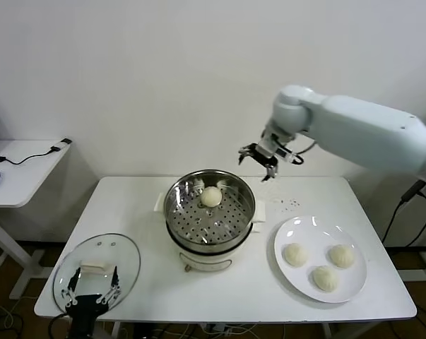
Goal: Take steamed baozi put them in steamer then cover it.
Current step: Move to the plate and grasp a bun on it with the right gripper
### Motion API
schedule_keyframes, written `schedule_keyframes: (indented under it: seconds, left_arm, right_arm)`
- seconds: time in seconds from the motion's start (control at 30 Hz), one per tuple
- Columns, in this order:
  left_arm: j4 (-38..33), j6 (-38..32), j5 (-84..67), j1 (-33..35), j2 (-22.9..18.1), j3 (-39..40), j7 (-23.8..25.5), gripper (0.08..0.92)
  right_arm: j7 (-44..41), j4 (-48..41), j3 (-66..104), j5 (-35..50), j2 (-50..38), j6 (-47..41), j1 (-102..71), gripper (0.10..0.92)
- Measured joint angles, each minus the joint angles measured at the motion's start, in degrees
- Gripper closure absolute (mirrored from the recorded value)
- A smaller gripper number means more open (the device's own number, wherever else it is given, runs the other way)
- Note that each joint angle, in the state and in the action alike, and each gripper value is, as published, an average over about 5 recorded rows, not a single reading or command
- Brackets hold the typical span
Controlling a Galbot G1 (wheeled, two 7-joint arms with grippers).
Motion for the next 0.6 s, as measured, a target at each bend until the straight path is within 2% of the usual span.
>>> schedule_keyframes:
  seconds: [0.27,0.6]
  left_arm:
    - [-0.8,0.4,0.5,0.2,-0.2,0.5,-0.3,0.177]
    - [-0.4,0.3,0.5,0.6,-0.3,0.3,-0.5,0.177]
  right_arm:
    - [1.0,2.8,1.3,6.4,-9.3,-10.3,-7.7,0.203]
    - [1.3,0.8,7.7,3.2,-11.5,-14.4,-21.7,0.203]
